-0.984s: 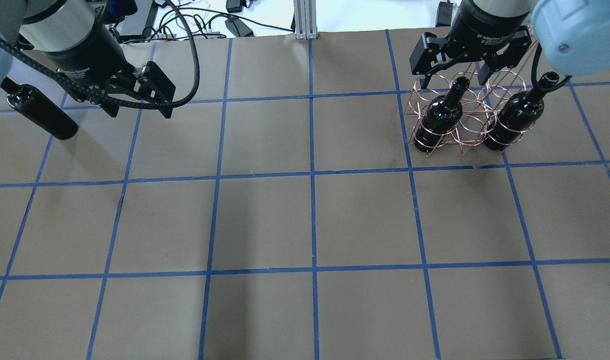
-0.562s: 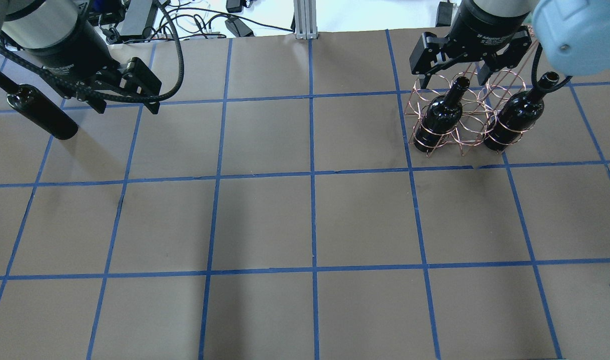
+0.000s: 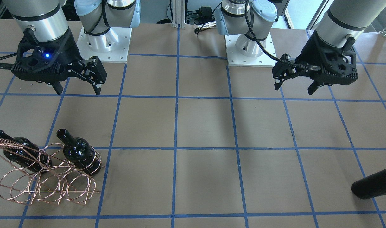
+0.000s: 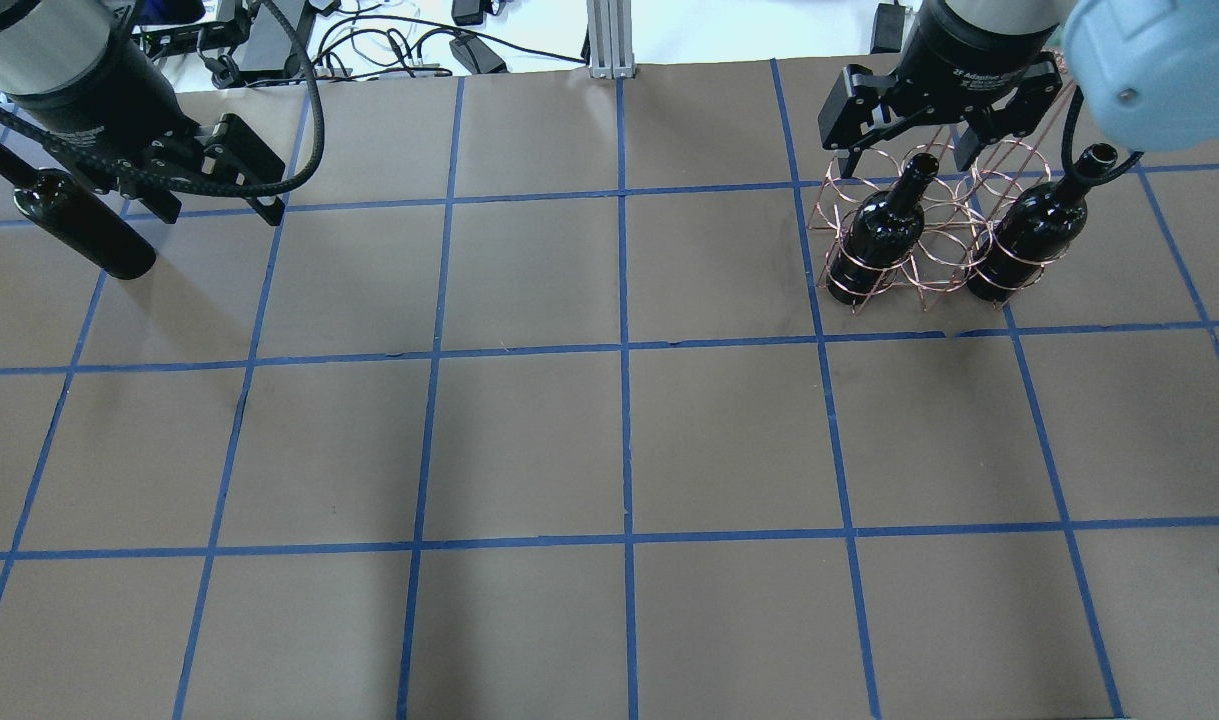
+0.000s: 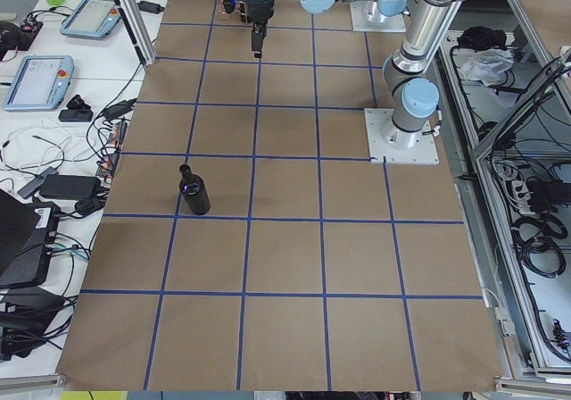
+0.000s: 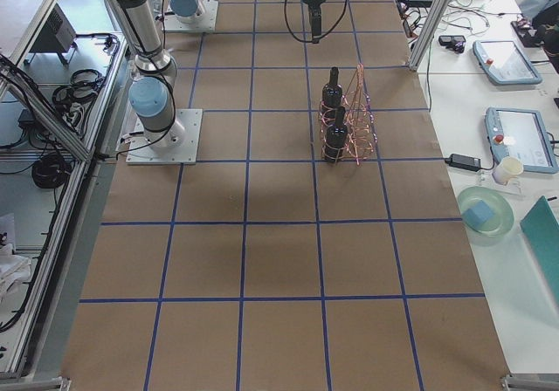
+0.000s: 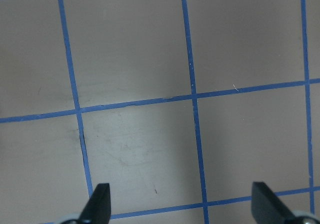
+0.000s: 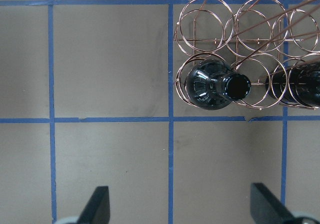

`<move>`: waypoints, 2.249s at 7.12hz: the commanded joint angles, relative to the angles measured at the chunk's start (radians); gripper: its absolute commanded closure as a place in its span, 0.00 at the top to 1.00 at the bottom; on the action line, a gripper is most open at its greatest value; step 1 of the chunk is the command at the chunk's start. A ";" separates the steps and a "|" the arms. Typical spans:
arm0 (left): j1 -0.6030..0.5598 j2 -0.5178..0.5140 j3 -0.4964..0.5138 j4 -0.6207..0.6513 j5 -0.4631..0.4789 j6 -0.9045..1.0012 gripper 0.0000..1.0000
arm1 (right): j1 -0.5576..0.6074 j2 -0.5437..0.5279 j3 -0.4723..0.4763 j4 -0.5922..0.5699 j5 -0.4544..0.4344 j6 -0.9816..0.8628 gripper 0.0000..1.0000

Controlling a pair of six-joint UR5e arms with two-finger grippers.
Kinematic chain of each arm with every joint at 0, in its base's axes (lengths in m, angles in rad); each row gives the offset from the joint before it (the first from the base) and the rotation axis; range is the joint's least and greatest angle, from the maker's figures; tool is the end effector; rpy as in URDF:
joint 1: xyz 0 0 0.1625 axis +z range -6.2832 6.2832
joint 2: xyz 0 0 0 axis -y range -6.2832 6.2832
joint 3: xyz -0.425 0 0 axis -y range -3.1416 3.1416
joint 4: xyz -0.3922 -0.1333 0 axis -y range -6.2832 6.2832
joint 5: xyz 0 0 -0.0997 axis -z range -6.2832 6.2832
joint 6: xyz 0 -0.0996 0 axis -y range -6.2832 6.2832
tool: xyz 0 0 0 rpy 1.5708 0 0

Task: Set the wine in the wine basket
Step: 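Move the left gripper toward the dark wine bottle lying on the table, then lower the left gripper and close it around the bottle's neck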

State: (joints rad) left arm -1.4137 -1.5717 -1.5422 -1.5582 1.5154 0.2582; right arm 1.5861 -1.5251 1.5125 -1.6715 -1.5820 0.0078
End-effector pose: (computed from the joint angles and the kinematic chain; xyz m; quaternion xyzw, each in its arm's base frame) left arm -0.0595 -0.5117 0.5030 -0.0511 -0.9981 0.0254 0.0229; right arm 0.1402 -0.5198 0.5043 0.0034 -0.9984 0.0567 0.0049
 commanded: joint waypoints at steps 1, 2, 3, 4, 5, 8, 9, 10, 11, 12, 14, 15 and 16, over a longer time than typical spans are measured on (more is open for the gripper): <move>0.004 -0.001 0.005 0.010 -0.070 -0.001 1.00 | 0.000 0.002 0.000 -0.001 -0.001 -0.003 1.00; 0.002 -0.005 0.004 0.012 -0.067 -0.001 1.00 | 0.000 0.002 0.000 -0.001 -0.001 -0.003 1.00; -0.004 -0.005 0.004 0.012 -0.067 -0.014 1.00 | 0.000 0.002 0.000 -0.001 -0.001 -0.003 1.00; -0.013 -0.007 -0.001 0.012 -0.067 -0.045 1.00 | 0.000 0.002 0.000 -0.001 -0.001 -0.003 1.00; -0.013 0.001 0.002 0.013 -0.055 -0.066 1.00 | 0.000 0.002 0.000 -0.001 -0.001 -0.003 1.00; 0.106 -0.056 0.025 0.092 -0.049 0.078 1.00 | 0.000 0.002 0.000 -0.001 -0.001 -0.003 1.00; 0.152 -0.097 0.060 0.116 -0.041 0.167 1.00 | 0.000 0.002 0.000 0.001 -0.004 -0.005 1.00; 0.203 -0.155 0.152 0.118 -0.032 0.199 1.00 | 0.000 0.003 0.000 0.002 -0.009 -0.008 1.00; 0.234 -0.219 0.225 0.109 0.020 0.238 1.00 | -0.002 0.003 0.000 0.002 -0.010 -0.006 1.00; 0.271 -0.261 0.258 0.109 0.022 0.262 1.00 | 0.000 0.003 0.000 0.007 -0.012 -0.003 1.00; 0.410 -0.341 0.284 0.109 -0.026 0.263 1.00 | -0.002 0.003 0.002 0.010 -0.012 -0.005 1.00; 0.429 -0.390 0.344 0.110 -0.020 0.260 1.00 | -0.002 0.003 0.002 0.019 -0.013 -0.003 1.00; 0.440 -0.439 0.394 0.110 -0.015 0.259 1.00 | -0.002 0.003 0.003 0.021 -0.009 -0.002 1.00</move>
State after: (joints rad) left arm -0.9980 -1.9529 -1.2067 -1.4486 1.4974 0.5186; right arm 1.5847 -1.5217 1.5143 -1.6551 -1.5937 0.0044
